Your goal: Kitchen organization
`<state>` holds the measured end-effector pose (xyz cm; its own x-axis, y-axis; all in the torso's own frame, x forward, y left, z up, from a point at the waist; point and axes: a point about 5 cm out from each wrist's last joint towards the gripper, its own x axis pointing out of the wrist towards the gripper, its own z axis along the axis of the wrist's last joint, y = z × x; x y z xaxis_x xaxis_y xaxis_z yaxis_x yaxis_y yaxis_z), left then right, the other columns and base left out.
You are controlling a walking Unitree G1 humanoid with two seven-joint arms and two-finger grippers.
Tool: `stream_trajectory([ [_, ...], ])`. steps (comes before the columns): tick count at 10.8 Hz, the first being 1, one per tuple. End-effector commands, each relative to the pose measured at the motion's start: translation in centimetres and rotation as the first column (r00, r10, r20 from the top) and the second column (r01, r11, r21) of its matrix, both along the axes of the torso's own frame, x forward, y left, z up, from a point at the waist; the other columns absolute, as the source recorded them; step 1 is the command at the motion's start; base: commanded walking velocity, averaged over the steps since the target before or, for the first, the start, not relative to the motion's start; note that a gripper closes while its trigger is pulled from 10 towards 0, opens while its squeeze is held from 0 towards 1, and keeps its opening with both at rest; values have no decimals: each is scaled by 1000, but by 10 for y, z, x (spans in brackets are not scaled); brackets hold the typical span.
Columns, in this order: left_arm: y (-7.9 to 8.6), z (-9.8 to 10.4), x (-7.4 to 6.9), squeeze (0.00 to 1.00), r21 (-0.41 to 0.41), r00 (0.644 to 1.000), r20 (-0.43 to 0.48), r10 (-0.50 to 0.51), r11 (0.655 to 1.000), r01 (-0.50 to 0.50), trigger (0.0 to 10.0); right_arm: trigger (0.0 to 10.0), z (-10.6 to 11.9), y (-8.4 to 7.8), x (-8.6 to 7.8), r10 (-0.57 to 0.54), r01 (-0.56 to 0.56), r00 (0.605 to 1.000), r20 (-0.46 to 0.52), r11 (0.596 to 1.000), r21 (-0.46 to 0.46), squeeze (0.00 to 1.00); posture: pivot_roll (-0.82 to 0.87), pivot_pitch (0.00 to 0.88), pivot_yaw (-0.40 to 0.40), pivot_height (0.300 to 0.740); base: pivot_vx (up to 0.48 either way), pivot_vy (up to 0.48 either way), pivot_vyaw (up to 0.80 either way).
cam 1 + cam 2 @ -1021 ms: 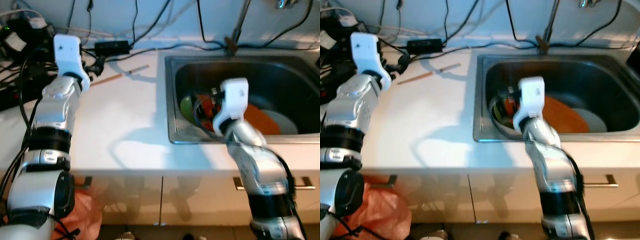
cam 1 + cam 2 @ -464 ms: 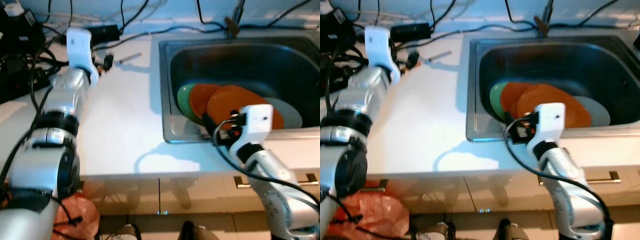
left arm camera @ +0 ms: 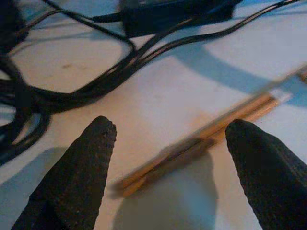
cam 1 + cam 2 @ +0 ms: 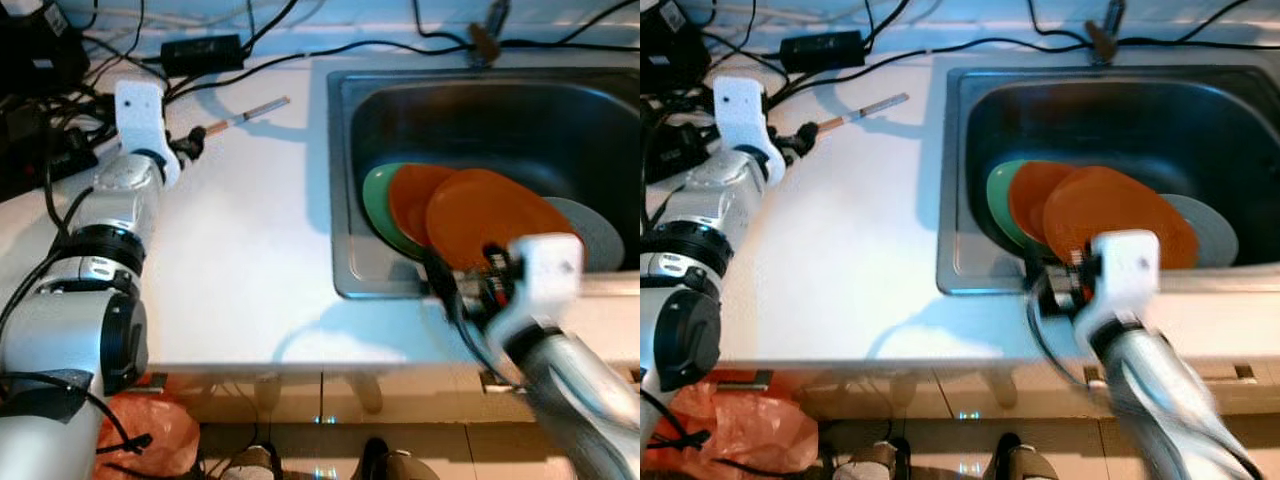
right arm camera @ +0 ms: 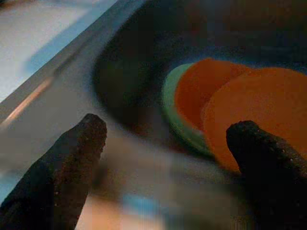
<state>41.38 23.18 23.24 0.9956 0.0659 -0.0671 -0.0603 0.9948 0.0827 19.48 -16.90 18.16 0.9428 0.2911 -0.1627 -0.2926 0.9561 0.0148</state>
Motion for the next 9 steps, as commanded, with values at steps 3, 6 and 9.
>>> stream_trajectory([
  [3,0,13,2,0,22,1000,24,-13,1000,12,10000,10000,-21,-2,-19,153,-151,963,-223,988,30,0,-123,274,52,740,0,0,0],
  [6,-13,-7,2,0,13,984,-132,-121,992,124,10000,10000,-16,10,-27,264,-265,937,-230,964,29,0,-128,271,57,740,0,0,0],
  [9,-5,-28,-5,0,-28,963,-237,-127,992,124,10000,10000,-14,9,-21,260,-260,940,-220,965,31,0,-110,260,65,740,0,0,0],
])
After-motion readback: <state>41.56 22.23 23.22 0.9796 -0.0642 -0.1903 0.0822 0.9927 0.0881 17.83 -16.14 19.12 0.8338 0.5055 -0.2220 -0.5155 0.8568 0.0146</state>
